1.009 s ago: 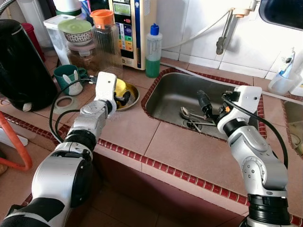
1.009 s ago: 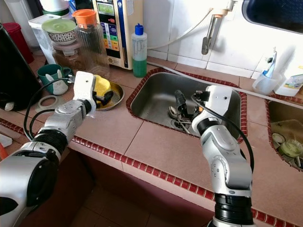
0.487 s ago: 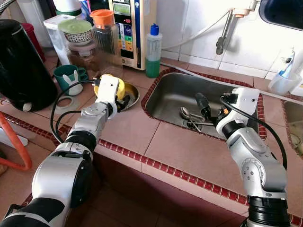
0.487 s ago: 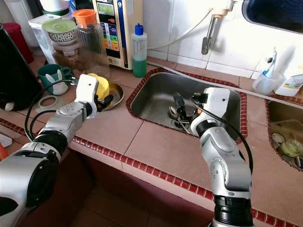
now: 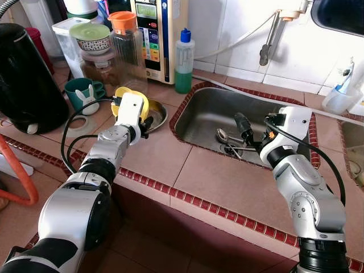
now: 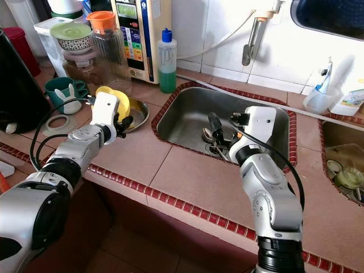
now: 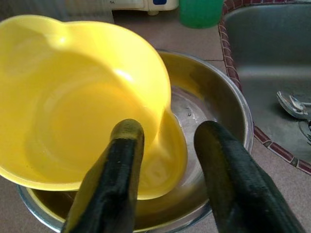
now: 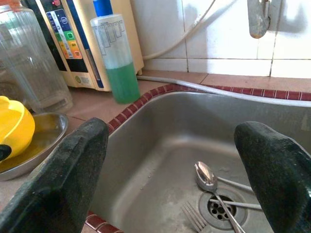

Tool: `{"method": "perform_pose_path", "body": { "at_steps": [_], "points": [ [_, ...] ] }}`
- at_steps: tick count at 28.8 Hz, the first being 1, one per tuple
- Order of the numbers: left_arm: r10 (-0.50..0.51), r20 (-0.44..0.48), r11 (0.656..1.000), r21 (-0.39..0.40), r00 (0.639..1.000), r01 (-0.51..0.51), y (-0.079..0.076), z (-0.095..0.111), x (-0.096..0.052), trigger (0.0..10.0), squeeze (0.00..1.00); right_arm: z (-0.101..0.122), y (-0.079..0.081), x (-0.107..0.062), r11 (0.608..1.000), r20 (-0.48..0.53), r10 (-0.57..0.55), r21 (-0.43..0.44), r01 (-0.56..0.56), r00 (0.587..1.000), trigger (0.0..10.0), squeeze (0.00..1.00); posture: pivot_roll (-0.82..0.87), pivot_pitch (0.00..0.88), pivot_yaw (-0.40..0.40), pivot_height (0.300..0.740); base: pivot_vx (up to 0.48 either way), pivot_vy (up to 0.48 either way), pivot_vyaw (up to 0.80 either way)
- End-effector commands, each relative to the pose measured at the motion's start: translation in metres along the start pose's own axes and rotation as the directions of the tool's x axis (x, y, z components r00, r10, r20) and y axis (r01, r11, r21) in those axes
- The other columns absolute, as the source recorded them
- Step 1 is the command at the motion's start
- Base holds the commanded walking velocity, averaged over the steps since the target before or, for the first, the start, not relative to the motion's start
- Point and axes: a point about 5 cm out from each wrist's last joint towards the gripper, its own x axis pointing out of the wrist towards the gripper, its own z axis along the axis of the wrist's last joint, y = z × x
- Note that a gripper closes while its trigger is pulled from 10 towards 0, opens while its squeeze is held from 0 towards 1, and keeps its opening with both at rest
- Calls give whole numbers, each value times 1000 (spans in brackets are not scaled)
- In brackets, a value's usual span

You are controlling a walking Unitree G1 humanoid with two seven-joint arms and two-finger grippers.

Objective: Kitchen organization

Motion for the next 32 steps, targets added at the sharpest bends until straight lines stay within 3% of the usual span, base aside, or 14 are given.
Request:
{"method": "perform_pose_path", "body": {
  "at_steps": [1,21,26,30,32],
  "points": [
    [-8,-24,1000,8,1000,8,0,-5,-1,0,0,4,-1,-1,1000,10,-7,-8,7,1000,10000,0,-25,0,43,740,0,0,0],
    [96,46,995,23,994,-97,6,-2,-2,0,0,4,-2,-1,1000,11,-13,-7,13,1000,10000,0,-25,0,42,740,0,0,0],
    [144,121,984,82,982,-155,9,10,-2,0,0,4,-2,0,1000,12,-12,-7,12,1000,10000,0,-24,0,42,740,0,0,0],
    [172,245,957,189,954,-221,7,26,-4,0,0,4,-2,0,1000,11,-12,-6,12,1000,10000,0,-20,0,40,740,0,0,0],
    [177,282,950,200,943,-238,5,30,-5,0,0,4,-2,0,1000,11,-12,-5,12,1000,10000,0,-20,0,41,740,0,0,0]
  ]
}}
